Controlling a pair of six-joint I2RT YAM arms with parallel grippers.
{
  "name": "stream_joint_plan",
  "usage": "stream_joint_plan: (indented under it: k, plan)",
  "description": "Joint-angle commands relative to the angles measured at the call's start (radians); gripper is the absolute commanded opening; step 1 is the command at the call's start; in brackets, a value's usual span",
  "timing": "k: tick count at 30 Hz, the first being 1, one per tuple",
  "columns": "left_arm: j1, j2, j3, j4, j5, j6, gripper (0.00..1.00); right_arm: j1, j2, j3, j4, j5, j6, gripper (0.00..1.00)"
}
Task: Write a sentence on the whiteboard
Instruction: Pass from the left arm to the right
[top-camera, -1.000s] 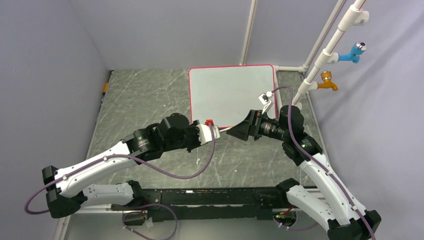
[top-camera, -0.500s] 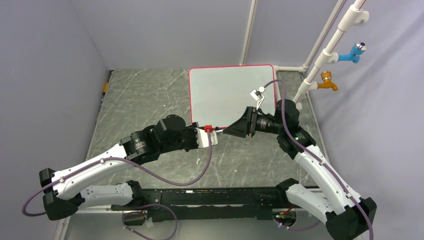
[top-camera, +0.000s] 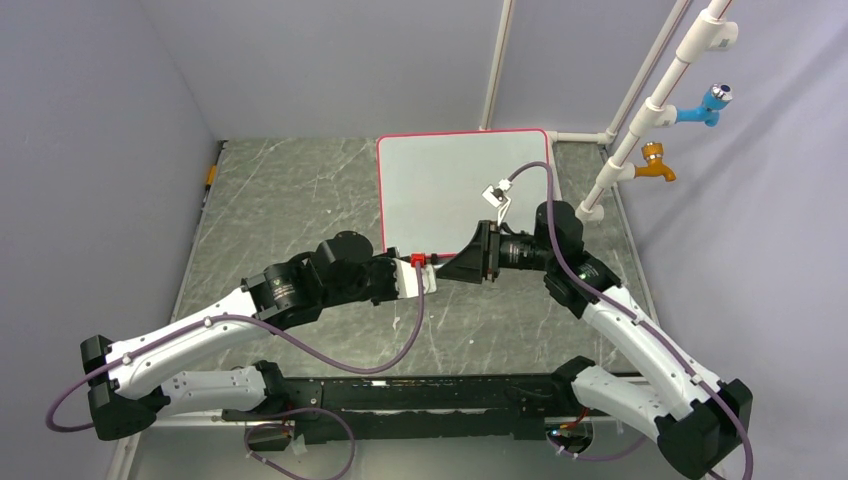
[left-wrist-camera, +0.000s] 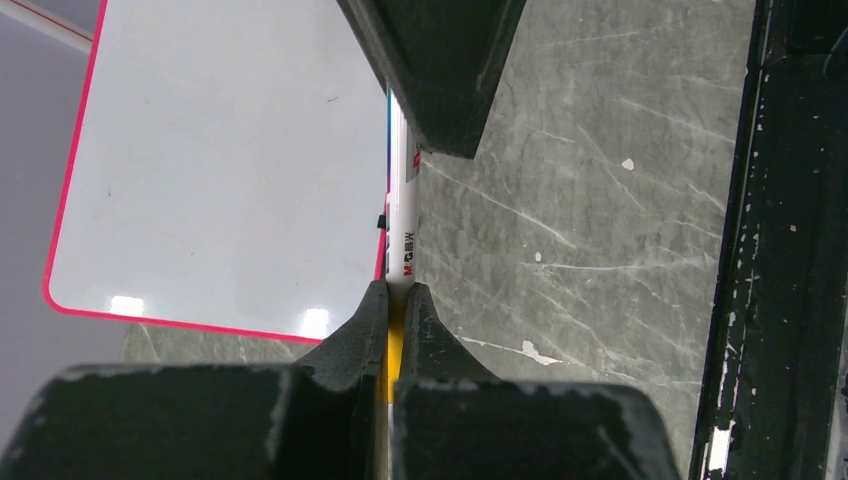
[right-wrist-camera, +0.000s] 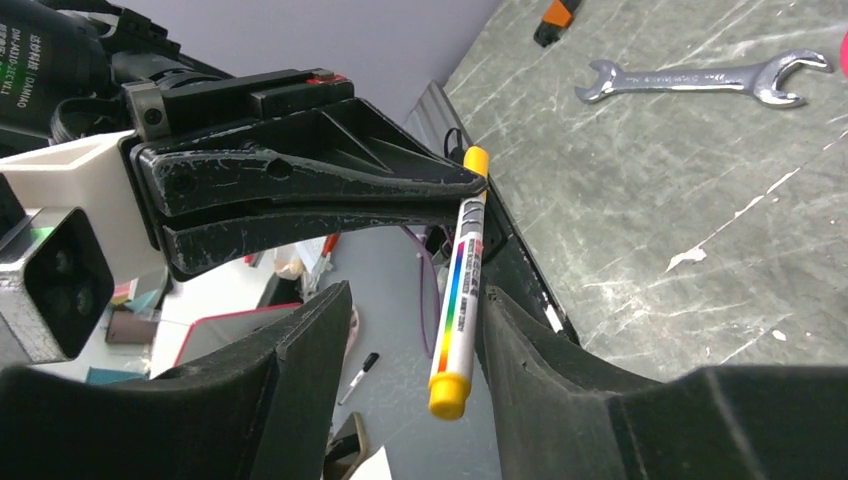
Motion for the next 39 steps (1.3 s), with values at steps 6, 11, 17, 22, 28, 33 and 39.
stream_joint_plan:
  k: [6, 11, 17, 22, 28, 33, 39]
  plan:
    - [-0.003, -0.024, 0.005, 0.024, 0.088, 0.019, 0.0, 0.026, 0.038, 0.011, 0.041, -0.022, 0.004, 0.46]
    - [-0.004, -0.02, 0.005, 0.021, 0.099, 0.019, 0.0, 0.036, 0.051, -0.009, 0.091, -0.034, 0.035, 0.36]
    - [-0.004, -0.013, 0.007, 0.015, 0.107, 0.029, 0.0, 0.053, 0.061, -0.019, 0.107, -0.039, 0.044, 0.31]
    - [-0.004, -0.018, 0.01, 0.01, 0.119, 0.034, 0.0, 0.066, 0.062, -0.024, 0.111, -0.061, 0.038, 0.31]
    - [-0.005, -0.021, 0.019, -0.008, 0.132, 0.039, 0.0, 0.071, 0.063, -0.018, 0.098, -0.083, 0.017, 0.32]
    - [-0.012, -0.023, 0.024, -0.022, 0.133, 0.043, 0.0, 0.072, 0.081, 0.014, 0.037, -0.09, -0.029, 0.32]
    - [-0.027, -0.017, 0.028, -0.041, 0.1, 0.047, 0.0, 0.072, 0.094, 0.051, -0.021, -0.081, -0.065, 0.32]
